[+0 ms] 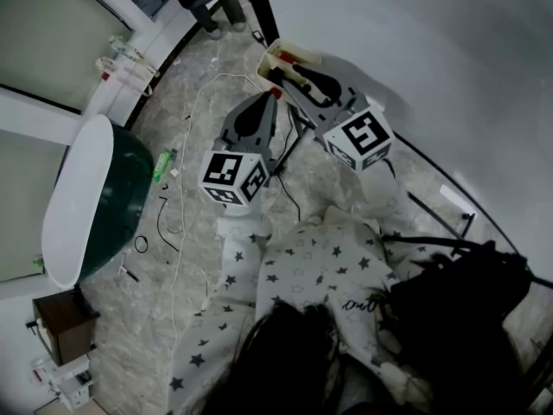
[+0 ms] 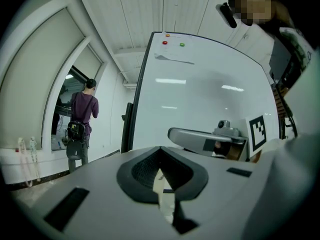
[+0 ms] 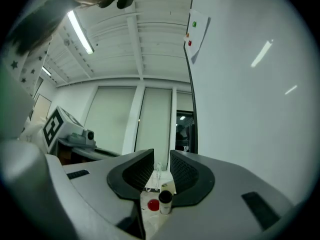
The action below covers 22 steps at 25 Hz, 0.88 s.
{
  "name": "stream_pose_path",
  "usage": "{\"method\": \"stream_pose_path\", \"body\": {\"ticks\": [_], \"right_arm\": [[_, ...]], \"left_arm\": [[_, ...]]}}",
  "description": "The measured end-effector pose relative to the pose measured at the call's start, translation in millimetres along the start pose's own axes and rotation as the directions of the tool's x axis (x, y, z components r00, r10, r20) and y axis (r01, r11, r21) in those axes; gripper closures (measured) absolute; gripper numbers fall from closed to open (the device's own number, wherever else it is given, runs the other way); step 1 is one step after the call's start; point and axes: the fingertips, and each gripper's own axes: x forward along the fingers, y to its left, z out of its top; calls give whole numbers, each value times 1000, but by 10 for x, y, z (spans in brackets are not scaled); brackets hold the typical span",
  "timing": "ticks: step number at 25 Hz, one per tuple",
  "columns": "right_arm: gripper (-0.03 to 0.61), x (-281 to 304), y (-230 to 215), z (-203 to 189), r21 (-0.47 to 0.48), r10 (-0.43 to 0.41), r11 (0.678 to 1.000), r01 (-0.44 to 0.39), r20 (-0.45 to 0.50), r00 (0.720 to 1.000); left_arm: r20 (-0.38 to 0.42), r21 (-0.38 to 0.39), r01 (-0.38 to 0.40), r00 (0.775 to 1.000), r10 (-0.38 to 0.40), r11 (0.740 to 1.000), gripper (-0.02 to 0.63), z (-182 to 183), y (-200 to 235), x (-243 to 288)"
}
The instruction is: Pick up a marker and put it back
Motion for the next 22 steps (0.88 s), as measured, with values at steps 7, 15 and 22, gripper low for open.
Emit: {"method": "stream_pose_path", "body": {"ticks": [7,15,22], "right_arm": [[495,-127,110,403,16,69,998,-69,4,998],[572,-243,89,539,50,43,998,-43,4,999],[572,-333,110,542,76,40,996,-40,5,999]], "left_arm": [[45,17,52,998,-53,998,614,355,-174,-11],[79,39,135,987,-138,990,614,574,-423,5],[71,39,145,987,-147,989,614,538,-502,-37]]}}
